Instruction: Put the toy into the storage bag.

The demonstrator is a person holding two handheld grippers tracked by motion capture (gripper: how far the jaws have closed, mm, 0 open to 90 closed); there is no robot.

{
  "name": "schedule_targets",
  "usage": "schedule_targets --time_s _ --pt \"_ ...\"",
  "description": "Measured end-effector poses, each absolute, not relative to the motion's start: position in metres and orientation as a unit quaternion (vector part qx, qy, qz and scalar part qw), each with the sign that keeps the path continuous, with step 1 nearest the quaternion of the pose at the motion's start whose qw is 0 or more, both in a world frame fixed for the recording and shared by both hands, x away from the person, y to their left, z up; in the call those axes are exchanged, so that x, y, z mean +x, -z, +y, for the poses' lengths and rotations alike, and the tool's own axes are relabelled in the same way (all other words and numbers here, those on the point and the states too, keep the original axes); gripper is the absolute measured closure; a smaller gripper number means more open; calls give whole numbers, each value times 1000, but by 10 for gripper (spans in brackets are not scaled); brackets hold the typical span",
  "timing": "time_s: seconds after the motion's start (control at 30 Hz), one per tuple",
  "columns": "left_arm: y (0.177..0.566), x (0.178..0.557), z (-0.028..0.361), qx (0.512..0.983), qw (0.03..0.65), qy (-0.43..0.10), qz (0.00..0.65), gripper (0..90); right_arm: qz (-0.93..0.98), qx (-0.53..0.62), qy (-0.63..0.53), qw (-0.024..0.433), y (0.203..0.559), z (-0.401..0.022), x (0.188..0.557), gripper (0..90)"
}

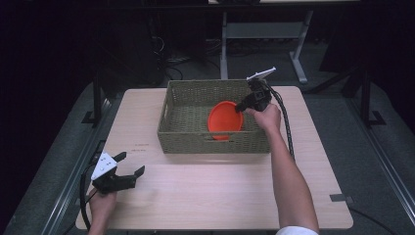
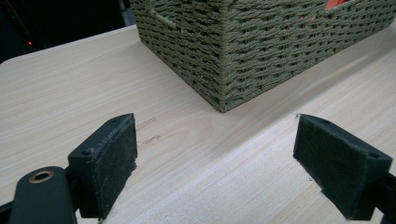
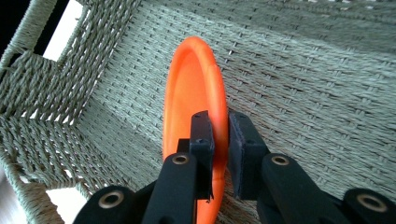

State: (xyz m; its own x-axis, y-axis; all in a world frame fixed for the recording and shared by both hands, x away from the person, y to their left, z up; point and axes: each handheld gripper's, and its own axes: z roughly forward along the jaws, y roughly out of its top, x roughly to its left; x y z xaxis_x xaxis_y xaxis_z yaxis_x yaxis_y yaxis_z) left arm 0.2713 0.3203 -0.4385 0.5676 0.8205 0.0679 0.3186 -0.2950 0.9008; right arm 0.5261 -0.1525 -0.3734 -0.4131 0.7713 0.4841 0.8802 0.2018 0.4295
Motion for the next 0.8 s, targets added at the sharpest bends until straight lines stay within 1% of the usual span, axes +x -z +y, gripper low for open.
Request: schedule_targets --time_s 0.13,0.4,0.5,0.53,0.6,0.7,0.8 --pt "438 271 320 757 459 -277 373 130 -769 -539 332 88 375 -153 528 802" --pt "439 271 317 760 458 -274 370 130 -772 -540 326 83 374 -153 527 793" --pt "439 271 317 760 459 -274 370 130 -774 -541 322 77 373 -152 526 764" --pt "439 271 317 760 459 -274 370 130 -774 -541 322 77 373 -152 526 764" --pt "439 272 317 760 459 -274 369 130 -773 -540 321 81 374 -154 527 735" --pt "439 272 317 758 462 -273 370 129 -773 -544 317 83 374 -155 526 739" --pt "439 272 316 761 459 -273 369 130 -774 -543 316 78 372 -156 525 719"
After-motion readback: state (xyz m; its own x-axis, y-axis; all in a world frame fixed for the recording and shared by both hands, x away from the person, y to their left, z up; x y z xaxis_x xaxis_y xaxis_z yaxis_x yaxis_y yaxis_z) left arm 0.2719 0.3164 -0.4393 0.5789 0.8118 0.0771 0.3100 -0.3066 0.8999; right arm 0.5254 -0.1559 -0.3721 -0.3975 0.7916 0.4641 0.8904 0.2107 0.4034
